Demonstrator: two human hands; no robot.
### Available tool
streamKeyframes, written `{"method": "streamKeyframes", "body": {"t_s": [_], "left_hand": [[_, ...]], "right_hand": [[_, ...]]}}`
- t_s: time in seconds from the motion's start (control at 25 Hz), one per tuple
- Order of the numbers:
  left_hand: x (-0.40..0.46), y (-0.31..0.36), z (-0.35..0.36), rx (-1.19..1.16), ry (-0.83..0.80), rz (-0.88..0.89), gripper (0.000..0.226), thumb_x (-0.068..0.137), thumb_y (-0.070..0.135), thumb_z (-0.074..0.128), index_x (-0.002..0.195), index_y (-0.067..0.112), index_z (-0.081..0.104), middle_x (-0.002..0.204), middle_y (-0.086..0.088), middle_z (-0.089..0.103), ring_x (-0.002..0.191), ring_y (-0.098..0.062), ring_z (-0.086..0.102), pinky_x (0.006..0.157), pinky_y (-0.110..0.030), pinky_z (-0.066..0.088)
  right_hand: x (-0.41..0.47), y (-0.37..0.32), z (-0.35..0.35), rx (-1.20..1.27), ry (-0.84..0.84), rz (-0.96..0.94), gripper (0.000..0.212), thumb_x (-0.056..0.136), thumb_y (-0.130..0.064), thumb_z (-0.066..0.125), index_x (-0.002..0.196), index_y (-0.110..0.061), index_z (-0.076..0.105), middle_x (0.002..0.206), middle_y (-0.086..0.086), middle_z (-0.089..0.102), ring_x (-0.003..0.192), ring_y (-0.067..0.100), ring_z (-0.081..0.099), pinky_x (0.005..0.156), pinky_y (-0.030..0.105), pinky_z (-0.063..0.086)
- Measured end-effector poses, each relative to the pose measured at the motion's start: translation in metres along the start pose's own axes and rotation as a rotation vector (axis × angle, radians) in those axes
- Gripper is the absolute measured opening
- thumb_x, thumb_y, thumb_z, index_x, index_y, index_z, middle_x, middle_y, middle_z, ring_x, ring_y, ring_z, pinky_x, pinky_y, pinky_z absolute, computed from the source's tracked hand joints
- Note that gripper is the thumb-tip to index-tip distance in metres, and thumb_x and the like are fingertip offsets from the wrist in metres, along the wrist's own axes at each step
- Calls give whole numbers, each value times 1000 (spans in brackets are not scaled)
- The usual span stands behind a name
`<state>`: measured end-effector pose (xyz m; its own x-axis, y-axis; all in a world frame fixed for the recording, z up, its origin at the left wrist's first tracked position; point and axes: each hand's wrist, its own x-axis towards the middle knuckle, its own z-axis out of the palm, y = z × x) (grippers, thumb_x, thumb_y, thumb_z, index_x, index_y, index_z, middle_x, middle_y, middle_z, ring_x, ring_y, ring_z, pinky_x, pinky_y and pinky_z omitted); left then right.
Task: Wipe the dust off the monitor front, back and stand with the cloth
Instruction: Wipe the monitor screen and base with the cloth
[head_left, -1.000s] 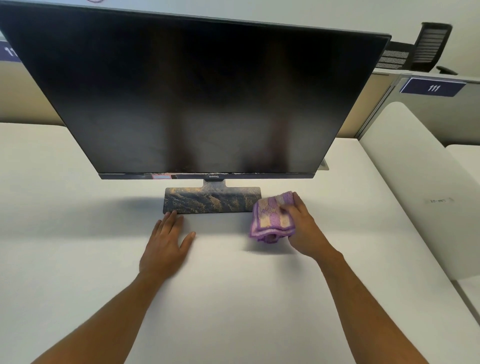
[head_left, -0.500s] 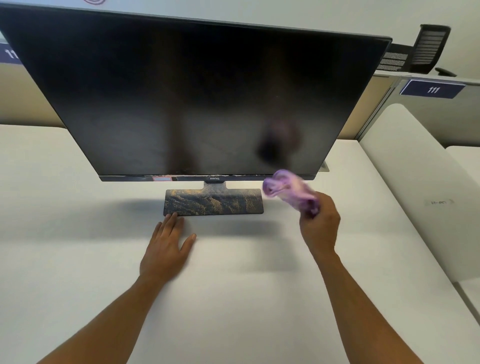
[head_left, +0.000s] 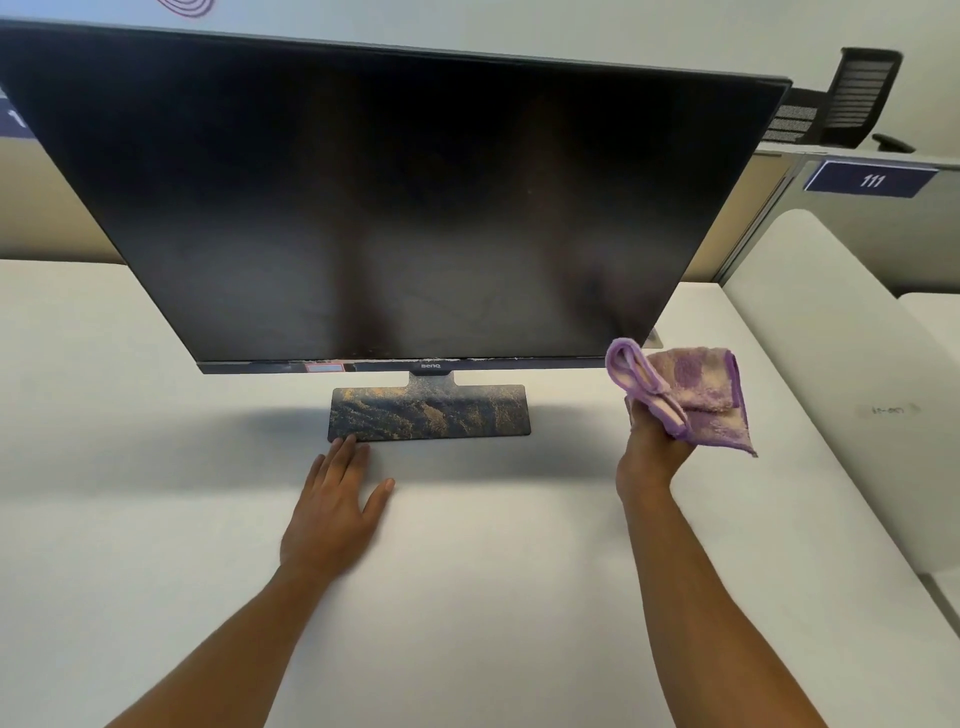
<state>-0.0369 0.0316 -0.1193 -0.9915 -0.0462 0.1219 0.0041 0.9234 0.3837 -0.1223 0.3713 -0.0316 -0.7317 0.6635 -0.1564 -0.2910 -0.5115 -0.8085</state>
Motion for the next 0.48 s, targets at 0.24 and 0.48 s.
{"method": "streamKeyframes", "body": {"t_s": [0.24,0.48], "left_hand": [[0,0,0,6,3,2,79,91,64,22,147,11,38,157,-4,30,148,-17,16,121,-32,9],[0,1,1,8,4,-1,79,91,64,22,147,11,38,158,-4,30,148,-16,16,121,-32,9]], "right_hand": [[-30,33,17,-477,-198,58,41,83,18,58,102,-18,59,98,-5,60,85,6,59,76,24,51],[-2,17,5,-282,-3,-3,26,95,3,49,99,-23,52,98,-5,59,80,-1,60,77,17,52]]}}
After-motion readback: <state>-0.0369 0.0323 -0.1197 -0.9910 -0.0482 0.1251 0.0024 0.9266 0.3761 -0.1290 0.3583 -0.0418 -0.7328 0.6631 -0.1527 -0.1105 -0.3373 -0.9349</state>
